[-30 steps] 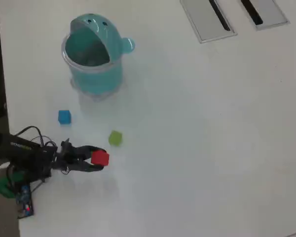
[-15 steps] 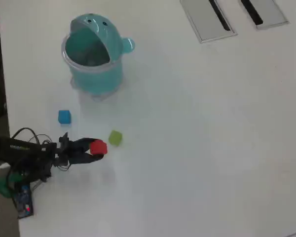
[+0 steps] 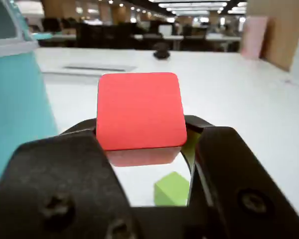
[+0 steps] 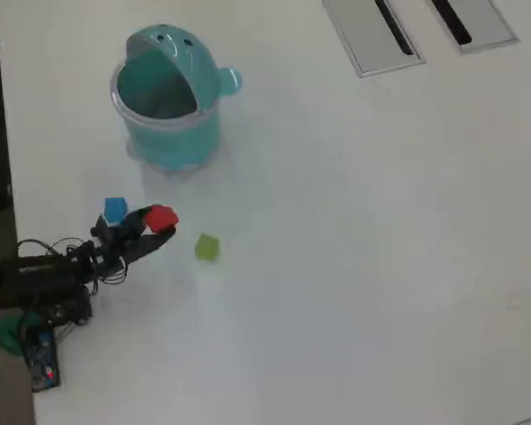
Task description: Grasp RGB lego blocks and put them in the bin one by one.
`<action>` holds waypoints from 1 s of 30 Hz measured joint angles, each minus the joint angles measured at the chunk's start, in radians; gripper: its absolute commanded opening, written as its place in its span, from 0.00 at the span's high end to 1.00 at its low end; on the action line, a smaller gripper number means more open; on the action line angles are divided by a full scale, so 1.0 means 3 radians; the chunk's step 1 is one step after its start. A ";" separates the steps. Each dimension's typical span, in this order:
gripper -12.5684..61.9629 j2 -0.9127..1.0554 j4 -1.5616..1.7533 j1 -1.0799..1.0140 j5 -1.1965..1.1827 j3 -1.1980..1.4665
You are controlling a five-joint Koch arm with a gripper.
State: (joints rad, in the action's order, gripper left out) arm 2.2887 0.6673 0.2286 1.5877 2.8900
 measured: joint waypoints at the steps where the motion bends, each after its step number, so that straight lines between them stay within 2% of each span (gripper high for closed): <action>1: 0.67 0.0000 0.0000 0.0174 -0.0005 -0.0128; 4: 0.67 0.0000 0.0000 0.0445 -0.0005 -0.0368; 5: 0.67 0.0000 -0.0010 0.0634 -0.0353 -0.0476; 9: 0.67 -0.0010 -0.0118 0.0890 -0.0747 -0.0675; 19: 0.67 -0.0440 -0.0148 0.1452 -0.0701 -0.1171; 30: 0.67 -0.0972 -0.0874 0.1928 -0.0348 -0.2183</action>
State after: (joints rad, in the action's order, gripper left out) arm 1.9972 0.4050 0.8069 1.4834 2.2350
